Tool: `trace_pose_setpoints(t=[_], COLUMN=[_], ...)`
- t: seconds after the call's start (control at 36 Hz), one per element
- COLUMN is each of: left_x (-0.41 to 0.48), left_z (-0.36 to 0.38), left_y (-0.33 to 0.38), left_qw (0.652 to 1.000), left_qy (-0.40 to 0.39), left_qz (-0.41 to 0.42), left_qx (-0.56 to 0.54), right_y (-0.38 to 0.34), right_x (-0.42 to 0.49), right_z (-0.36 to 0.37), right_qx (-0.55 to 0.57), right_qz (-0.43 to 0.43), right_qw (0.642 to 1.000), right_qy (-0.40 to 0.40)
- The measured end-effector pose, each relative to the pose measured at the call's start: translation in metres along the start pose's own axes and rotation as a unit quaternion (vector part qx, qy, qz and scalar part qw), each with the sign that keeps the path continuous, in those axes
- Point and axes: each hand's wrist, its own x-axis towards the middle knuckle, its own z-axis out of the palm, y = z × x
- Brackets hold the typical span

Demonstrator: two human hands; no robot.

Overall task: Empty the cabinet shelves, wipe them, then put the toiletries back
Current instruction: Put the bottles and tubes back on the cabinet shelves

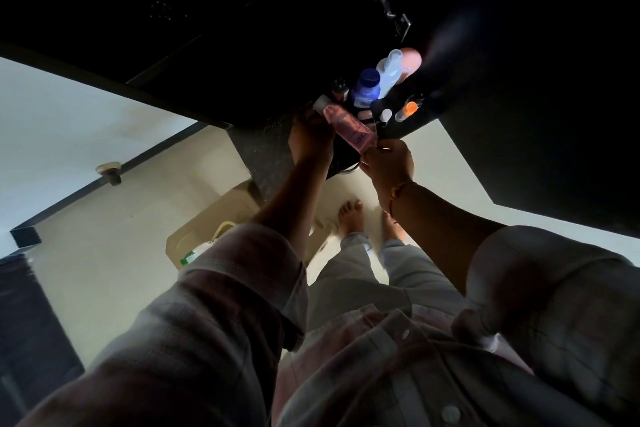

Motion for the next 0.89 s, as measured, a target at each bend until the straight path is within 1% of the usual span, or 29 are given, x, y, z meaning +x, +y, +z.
trace_pose_setpoints(t=[0.14, 0.25, 0.36, 0.53, 0.61, 0.69, 0.75, 0.81, 0.89], left_x=[-0.009, -0.013, -0.014, -0.017, -0.019, -0.021, -0.025, -0.029, -0.038], left_z=[0.001, 0.002, 0.004, 0.006, 0.007, 0.006, 0.004, 0.002, -0.003], left_y=[-0.003, -0.002, -0.002, -0.001, 0.001, 0.001, 0.001, 0.000, -0.005], left_qw=[0.998, 0.996, 0.995, 0.993, 0.994, 0.997, 0.998, 0.999, 0.999], left_qy=[0.016, 0.000, -0.005, -0.035, -0.042, -0.031, -0.024, -0.015, -0.017], left_qz=[0.016, 0.021, 0.010, 0.005, 0.007, 0.011, 0.015, 0.025, 0.035], left_qx=[-0.051, -0.087, -0.103, -0.113, -0.102, -0.071, -0.051, -0.022, -0.006], right_y=[0.003, 0.005, 0.004, -0.001, -0.002, -0.005, -0.005, -0.002, 0.005], right_x=[0.001, 0.004, 0.003, -0.001, -0.005, -0.009, -0.011, -0.013, -0.012], right_z=[0.000, -0.002, -0.002, -0.006, -0.008, -0.011, -0.013, -0.015, -0.017], right_qx=[-0.003, -0.012, -0.020, -0.023, -0.012, 0.006, -0.008, -0.019, -0.073], right_qz=[-0.001, 0.001, -0.008, -0.002, 0.007, 0.033, 0.041, 0.043, 0.015], right_qw=[1.000, 1.000, 0.999, 0.999, 0.999, 0.998, 0.997, 0.998, 0.996], right_qy=[-0.017, -0.022, -0.027, -0.042, -0.037, -0.056, -0.070, -0.052, -0.042])
